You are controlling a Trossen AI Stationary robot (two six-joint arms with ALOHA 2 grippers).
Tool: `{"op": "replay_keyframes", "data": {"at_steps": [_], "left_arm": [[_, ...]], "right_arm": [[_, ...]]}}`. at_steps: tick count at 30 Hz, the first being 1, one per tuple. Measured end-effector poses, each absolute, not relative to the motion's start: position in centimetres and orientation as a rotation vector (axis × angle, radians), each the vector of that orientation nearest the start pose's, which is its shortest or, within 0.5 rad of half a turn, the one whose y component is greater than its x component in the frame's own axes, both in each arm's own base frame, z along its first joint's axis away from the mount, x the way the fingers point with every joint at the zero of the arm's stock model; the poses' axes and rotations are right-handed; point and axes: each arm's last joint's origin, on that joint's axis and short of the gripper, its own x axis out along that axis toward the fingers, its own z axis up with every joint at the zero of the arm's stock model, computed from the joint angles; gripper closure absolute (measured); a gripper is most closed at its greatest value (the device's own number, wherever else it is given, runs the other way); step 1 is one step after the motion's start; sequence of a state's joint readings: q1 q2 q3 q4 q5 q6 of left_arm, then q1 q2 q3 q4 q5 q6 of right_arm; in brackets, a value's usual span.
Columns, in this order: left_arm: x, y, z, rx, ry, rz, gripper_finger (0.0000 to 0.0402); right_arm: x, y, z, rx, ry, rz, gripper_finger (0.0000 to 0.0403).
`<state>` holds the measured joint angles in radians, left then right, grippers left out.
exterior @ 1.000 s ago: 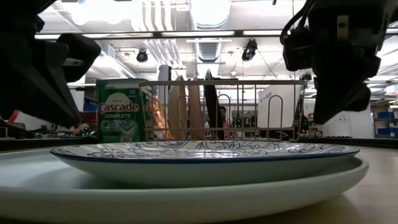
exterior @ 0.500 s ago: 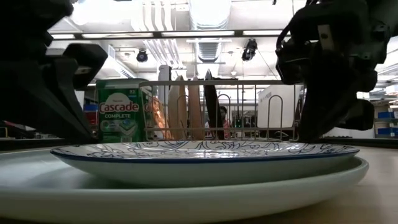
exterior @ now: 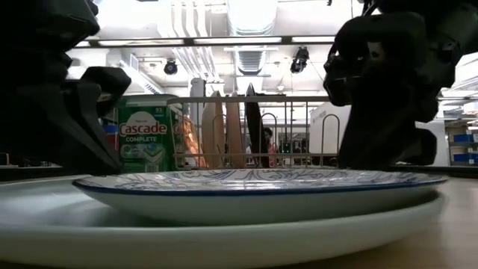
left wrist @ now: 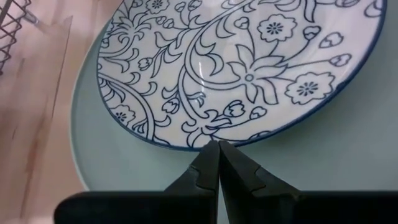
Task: Sort dishes
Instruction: Put the white decorated plate in the dishwasher rack
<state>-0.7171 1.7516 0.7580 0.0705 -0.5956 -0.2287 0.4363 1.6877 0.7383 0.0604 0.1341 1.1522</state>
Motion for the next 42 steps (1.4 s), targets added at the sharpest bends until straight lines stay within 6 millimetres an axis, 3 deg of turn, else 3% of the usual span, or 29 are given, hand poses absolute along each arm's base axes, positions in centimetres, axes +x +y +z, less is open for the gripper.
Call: {"op": "replay_keyframes", "data": {"at_steps": [8, 19, 24, 31, 38, 42], "left_arm": [[24.9, -19.1, 9.7, 0.316, 0.729, -0.014, 0.0401], [26.0, -19.1, 8.1, 0.266, 0.691, 0.026, 0.0401], [26.1, -19.0, 8.2, 0.283, 0.683, 0.02, 0.0401], [26.0, -19.0, 8.2, 0.284, 0.683, 0.015, 0.0401], [26.1, -19.0, 8.3, 0.224, 0.701, 0.0, 0.0401], [26.1, -19.0, 8.2, 0.193, 0.711, 0.004, 0.0401]], "right_arm": [[28.4, 12.0, 12.1, 0.812, 0.866, -0.225, 0.0222], [29.1, 11.1, 11.8, 0.783, 0.826, -0.215, 0.0222], [29.2, 10.8, 11.9, 0.725, 0.804, -0.219, 0.0264], [29.1, 10.8, 12.0, 0.683, 0.812, -0.205, 0.0382], [28.2, 10.5, 12.8, 0.616, 0.88, -0.223, 0.0396], [28.2, 10.4, 14.2, 0.561, 0.822, -0.187, 0.0402]]}}
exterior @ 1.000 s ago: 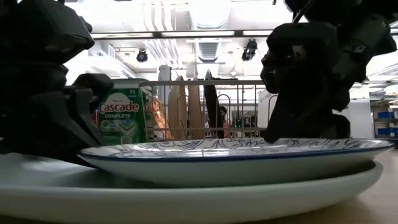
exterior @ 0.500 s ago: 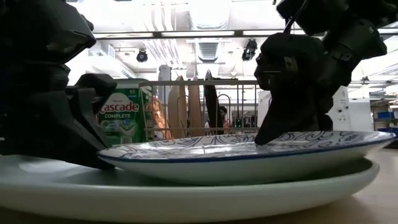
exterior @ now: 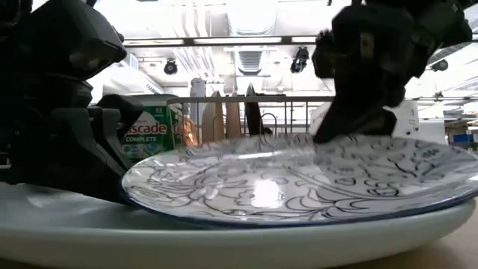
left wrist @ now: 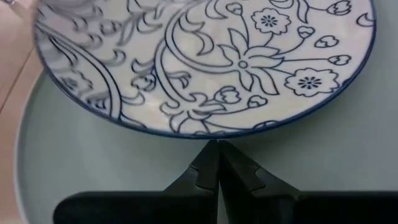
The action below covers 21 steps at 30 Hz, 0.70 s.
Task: Sort dishes
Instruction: Put the white decorated plate in the dishwasher rack
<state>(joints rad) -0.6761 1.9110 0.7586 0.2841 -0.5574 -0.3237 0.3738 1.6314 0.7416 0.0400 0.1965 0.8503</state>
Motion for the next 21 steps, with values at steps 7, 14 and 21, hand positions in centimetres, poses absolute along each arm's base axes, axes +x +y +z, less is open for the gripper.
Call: {"op": "replay_keyframes", "data": {"at_steps": [7, 14, 21], "left_arm": [[26.2, -18.9, 8.5, 0.19, 0.702, 0.0, 0.0401], [26.6, -18.6, 8.8, 0.206, 0.674, 0.001, 0.0401], [26.7, -18.4, 8.9, 0.207, 0.669, 0.011, 0.0401]], "right_arm": [[28.3, 10.4, 16.0, 0.53, 0.725, -0.131, 0.0402], [29.2, 10.8, 14.7, 0.543, 0.704, -0.121, 0.0402], [29.9, 11.1, 13.7, 0.583, 0.679, -0.109, 0.0378]]}}
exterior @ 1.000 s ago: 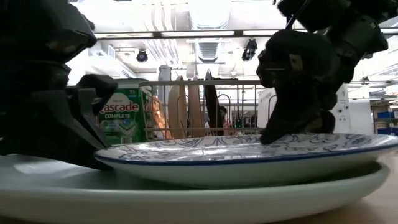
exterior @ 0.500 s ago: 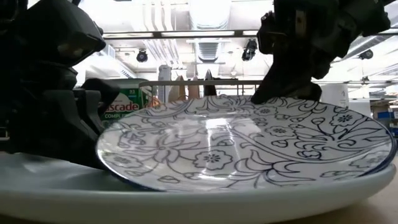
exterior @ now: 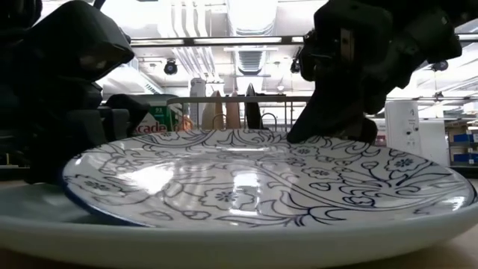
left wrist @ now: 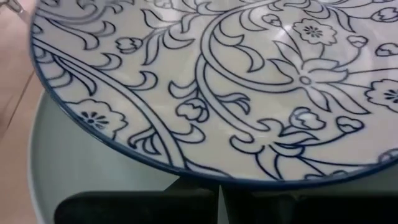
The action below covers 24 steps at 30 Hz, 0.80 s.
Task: Sort dishes
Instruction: Put the white decorated plate in the dishwasher rack
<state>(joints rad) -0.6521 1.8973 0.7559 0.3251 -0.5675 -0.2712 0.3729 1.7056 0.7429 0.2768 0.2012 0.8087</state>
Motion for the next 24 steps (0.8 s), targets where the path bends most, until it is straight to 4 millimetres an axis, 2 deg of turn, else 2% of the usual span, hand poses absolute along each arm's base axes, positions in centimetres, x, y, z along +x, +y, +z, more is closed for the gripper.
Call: {"op": "replay_keyframes", "data": {"at_steps": [11, 19, 24], "left_arm": [[26.9, -18.2, 8.9, 0.214, 0.658, 0.039, 0.0401], [27.1, -18.0, 8.9, 0.212, 0.655, 0.047, 0.0401], [27.1, -17.9, 8.9, 0.211, 0.655, 0.05, 0.0401]], "right_arm": [[30.3, 11.2, 12.5, 0.686, 0.716, -0.113, 0.0315], [31.4, 11.2, 11.2, 0.792, 0.718, 0.024, 0.0274], [31.9, 11.0, 10.3, 0.785, 0.726, 0.078, 0.0258]]}}
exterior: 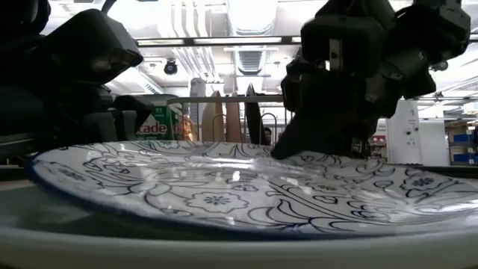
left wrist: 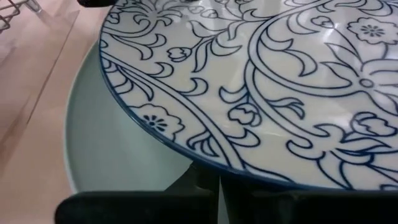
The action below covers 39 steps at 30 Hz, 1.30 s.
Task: Sort dishes
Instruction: Put the white decorated plate in the dishwasher rack
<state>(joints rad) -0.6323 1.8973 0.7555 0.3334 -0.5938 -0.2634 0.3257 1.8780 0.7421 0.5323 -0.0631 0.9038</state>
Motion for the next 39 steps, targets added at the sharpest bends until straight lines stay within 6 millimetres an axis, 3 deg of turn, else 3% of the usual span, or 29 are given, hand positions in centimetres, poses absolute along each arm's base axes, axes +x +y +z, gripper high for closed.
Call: {"op": "replay_keyframes", "data": {"at_steps": [5, 12, 39], "left_arm": [[27.2, -17.8, 8.9, 0.212, 0.656, 0.052, 0.0401], [27.1, -17.7, 8.9, 0.229, 0.655, 0.073, 0.0401], [25.6, -16.8, 12.9, 0.21, 0.698, 0.098, 0.0401]], "right_arm": [[32.0, 10.7, 10.1, 0.724, 0.726, 0.094, 0.0279], [32.3, 10.3, 10.6, 0.696, 0.693, 0.126, 0.0387], [31.2, 9.5, 16.3, 0.401, 0.551, 0.217, 0.0403]]}}
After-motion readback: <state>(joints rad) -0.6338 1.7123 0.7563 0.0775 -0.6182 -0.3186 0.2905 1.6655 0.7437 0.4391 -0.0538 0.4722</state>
